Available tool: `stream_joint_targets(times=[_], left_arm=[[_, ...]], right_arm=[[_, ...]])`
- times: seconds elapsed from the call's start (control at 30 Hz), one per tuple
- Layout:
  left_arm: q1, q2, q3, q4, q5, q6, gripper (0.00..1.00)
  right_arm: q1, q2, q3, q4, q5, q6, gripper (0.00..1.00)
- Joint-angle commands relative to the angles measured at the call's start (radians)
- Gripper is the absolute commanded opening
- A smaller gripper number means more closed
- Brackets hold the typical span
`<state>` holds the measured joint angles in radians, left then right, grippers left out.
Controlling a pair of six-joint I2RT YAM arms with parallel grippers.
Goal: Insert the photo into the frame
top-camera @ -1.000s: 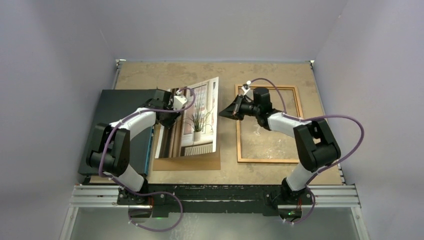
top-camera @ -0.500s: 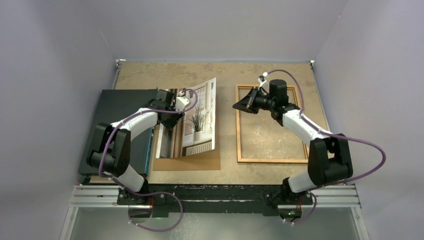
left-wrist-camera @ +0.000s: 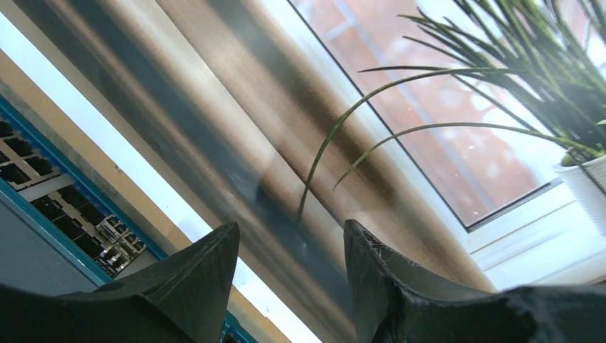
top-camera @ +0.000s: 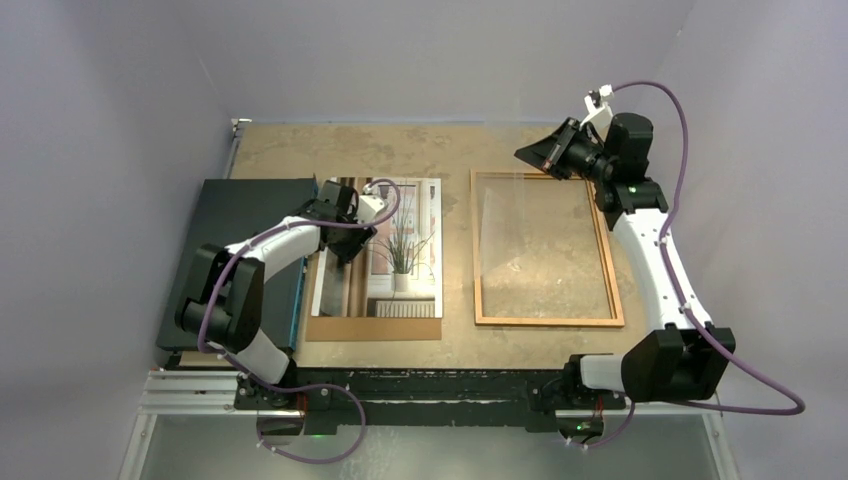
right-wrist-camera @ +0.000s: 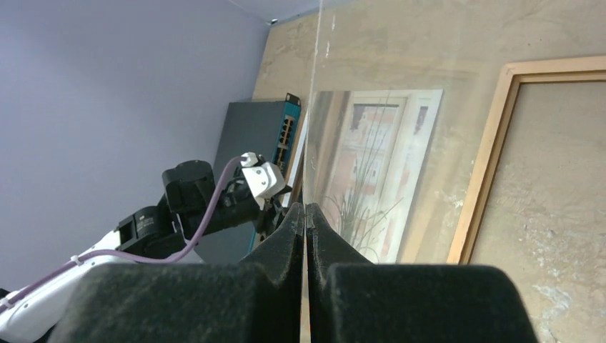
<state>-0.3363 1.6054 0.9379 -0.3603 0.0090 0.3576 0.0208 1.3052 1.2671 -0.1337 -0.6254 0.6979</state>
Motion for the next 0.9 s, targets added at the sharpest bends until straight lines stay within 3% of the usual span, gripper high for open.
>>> stream_joint_targets(times=[0.0, 0.23, 0.6, 0.7, 0.87], left_arm=[[-0.001, -0.019, 0.099, -0.027, 0.051, -0.074, 0.56], [0.045, -0.107, 0.244, -0.044, 0.270, -0.299, 0.64], [0.118, -0.165, 0.179, 0.142, 0.721, -0.682, 0.74], [0.143, -0.159, 0.162, 0.233, 0.842, -0.791, 0.73], [0.159, -0.147, 0.116, 0.373, 0.916, -0.908, 0.68]], right_arm=[[0.006, -0.014, 0.074, -0.062, -0.003, -0.029, 0.00], [0.007, -0.029, 0.088, 0.047, -0.060, 0.063, 0.00], [0.011, -0.032, 0.056, 0.396, -0.225, 0.398, 0.00], [0.020, -0.022, 0.053, 0.486, -0.239, 0.475, 0.00], [0.055, -0.009, 0.041, 0.602, -0.232, 0.584, 0.00]])
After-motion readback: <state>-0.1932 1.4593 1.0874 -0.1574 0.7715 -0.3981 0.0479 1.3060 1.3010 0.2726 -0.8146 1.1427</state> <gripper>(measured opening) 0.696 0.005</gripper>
